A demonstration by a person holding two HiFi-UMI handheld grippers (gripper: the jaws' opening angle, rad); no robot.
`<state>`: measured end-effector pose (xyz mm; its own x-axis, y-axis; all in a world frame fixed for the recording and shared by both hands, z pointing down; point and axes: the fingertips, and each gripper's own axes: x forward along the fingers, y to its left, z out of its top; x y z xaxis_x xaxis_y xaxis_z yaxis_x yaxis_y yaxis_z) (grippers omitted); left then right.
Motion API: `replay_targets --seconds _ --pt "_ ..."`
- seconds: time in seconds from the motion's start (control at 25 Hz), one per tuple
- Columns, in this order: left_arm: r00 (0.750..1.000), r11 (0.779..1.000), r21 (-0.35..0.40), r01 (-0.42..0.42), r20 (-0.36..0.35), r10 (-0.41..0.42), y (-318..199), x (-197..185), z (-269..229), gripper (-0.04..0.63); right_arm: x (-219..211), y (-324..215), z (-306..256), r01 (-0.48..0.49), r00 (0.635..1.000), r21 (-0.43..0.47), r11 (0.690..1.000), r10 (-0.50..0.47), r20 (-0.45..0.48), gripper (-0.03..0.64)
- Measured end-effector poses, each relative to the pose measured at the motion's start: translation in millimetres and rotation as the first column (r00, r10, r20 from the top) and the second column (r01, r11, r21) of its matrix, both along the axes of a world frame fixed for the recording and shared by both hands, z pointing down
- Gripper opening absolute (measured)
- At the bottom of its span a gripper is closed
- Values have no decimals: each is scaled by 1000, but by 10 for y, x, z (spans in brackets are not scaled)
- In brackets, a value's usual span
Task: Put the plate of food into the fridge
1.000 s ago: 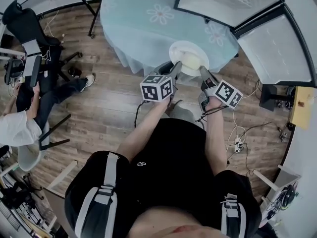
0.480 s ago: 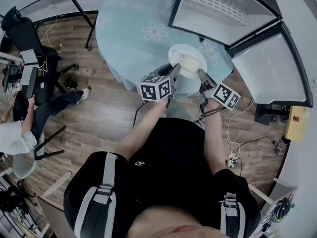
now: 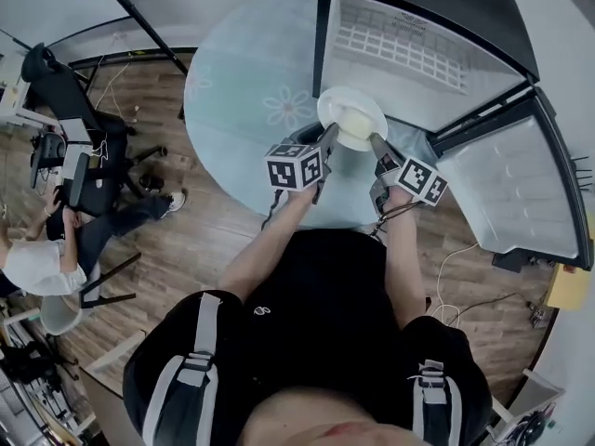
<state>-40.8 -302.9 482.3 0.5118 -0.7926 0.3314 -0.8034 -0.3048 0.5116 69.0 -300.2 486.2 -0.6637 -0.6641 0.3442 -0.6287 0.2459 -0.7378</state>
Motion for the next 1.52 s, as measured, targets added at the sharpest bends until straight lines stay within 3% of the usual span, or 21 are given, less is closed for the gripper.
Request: replay_targets --seconds 0.4,0.72,1.04,1.2,1.52 --pt "994 990 -113 -89 55 96 -572 353 508 112 340 -470 542 -99 991 -64 993 104 84 51" --pt "984 977 -172 -130 98 148 -1082 376 762 120 378 -923 769 -158 985 -79 984 163 61 51" --pt "984 970 -201 -139 84 158 -1491 502 909 120 502 -1327 880 -158 984 -35 987 155 -91 65" --pt "985 969 -213 -128 83 148 -1565 545 932 120 564 -1376 922 -137 954 26 990 139 -267 84" --pt "987 955 -276 -108 85 137 -1571 567 1157 123 627 -1421 1053 -99 904 34 994 104 -414 95"
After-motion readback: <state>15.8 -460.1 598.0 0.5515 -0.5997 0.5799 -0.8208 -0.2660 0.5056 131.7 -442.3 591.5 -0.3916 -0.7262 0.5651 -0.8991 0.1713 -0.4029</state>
